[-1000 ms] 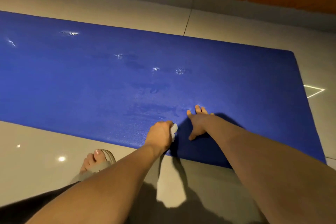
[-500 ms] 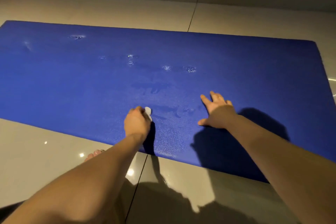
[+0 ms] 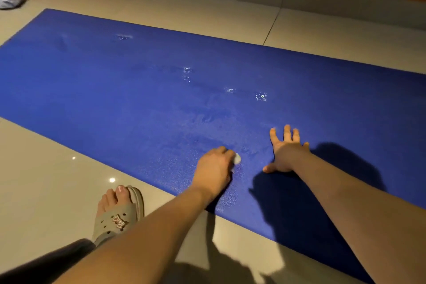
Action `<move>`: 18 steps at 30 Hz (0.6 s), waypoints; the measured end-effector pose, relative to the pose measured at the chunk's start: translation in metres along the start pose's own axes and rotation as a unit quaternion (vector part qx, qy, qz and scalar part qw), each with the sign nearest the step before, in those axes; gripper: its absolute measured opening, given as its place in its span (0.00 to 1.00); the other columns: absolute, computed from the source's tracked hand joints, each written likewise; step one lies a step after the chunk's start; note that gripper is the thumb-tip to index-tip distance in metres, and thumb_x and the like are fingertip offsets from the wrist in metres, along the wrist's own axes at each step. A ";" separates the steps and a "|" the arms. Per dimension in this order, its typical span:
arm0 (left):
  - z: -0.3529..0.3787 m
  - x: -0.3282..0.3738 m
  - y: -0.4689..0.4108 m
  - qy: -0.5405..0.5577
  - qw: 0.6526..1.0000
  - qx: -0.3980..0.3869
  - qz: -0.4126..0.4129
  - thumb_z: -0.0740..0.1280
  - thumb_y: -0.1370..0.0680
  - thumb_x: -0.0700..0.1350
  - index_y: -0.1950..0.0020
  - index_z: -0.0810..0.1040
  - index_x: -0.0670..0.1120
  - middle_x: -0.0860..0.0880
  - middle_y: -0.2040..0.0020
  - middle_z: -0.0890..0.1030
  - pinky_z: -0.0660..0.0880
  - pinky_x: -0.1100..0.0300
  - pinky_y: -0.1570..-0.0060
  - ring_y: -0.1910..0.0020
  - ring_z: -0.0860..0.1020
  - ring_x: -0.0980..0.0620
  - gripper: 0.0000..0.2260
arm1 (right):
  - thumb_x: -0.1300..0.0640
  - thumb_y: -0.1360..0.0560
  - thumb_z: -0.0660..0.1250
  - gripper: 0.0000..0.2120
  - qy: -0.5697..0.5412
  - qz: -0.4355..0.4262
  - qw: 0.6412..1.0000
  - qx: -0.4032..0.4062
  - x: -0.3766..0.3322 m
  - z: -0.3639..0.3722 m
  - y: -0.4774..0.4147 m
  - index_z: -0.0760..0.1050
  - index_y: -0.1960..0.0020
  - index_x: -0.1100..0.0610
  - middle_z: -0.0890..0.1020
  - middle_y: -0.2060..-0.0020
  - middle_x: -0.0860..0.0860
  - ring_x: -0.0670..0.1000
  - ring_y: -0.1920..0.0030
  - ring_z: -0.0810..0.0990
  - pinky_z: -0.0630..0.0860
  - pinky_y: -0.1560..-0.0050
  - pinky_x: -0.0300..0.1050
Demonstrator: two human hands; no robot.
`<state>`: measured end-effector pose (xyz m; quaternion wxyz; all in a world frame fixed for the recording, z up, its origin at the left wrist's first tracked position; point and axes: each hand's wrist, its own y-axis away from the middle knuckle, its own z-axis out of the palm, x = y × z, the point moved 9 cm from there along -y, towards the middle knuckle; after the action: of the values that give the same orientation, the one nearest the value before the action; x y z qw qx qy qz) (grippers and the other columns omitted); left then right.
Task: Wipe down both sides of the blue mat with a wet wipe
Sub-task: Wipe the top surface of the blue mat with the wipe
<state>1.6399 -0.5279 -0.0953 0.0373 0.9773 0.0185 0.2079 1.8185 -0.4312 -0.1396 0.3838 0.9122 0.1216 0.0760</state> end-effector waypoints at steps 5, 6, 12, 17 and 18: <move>-0.061 -0.126 -0.015 -0.025 0.970 0.080 -0.229 0.65 0.21 0.44 0.53 0.83 0.47 0.42 0.54 0.79 0.72 0.53 0.59 0.55 0.79 0.36 0.07 | 0.31 0.30 0.72 0.62 0.006 -0.007 1.000 -0.002 0.000 0.001 0.001 0.27 0.21 0.49 0.29 0.23 0.60 0.66 0.22 0.33 0.52 0.24 0.69; -0.063 -0.134 -0.012 -0.012 0.962 0.095 -0.258 0.64 0.20 0.45 0.56 0.82 0.46 0.42 0.56 0.79 0.68 0.54 0.61 0.56 0.79 0.35 0.09 | 0.31 0.30 0.72 0.63 0.007 -0.008 1.000 -0.001 0.000 0.002 0.001 0.27 0.21 0.49 0.29 0.23 0.60 0.67 0.22 0.33 0.52 0.24 0.70; -0.016 -0.033 -0.008 0.068 0.983 0.078 -0.154 0.66 0.20 0.44 0.50 0.86 0.45 0.42 0.50 0.80 0.73 0.54 0.52 0.54 0.80 0.40 0.08 | 0.31 0.31 0.72 0.63 0.002 -0.014 1.000 0.005 0.000 0.002 0.002 0.28 0.20 0.50 0.29 0.23 0.61 0.67 0.22 0.32 0.51 0.25 0.71; 0.005 0.018 -0.020 0.013 0.999 -0.030 0.037 0.65 0.22 0.41 0.50 0.82 0.45 0.45 0.52 0.79 0.76 0.49 0.57 0.54 0.79 0.40 0.06 | 0.31 0.31 0.72 0.63 -0.006 -0.011 1.000 0.006 0.000 0.002 0.003 0.27 0.21 0.49 0.29 0.23 0.61 0.67 0.22 0.32 0.51 0.25 0.71; 0.000 0.008 -0.025 -0.008 0.998 -0.034 0.045 0.66 0.23 0.40 0.49 0.82 0.46 0.46 0.51 0.79 0.76 0.50 0.57 0.52 0.79 0.40 0.06 | 0.31 0.31 0.72 0.63 -0.007 -0.010 1.000 0.008 0.000 0.001 0.003 0.28 0.21 0.49 0.29 0.23 0.61 0.67 0.22 0.32 0.50 0.25 0.71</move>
<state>1.6466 -0.5028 -0.0936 0.0614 0.9769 -0.0324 0.2023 1.8188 -0.4336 -0.1381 0.3785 0.9142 0.1291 0.0647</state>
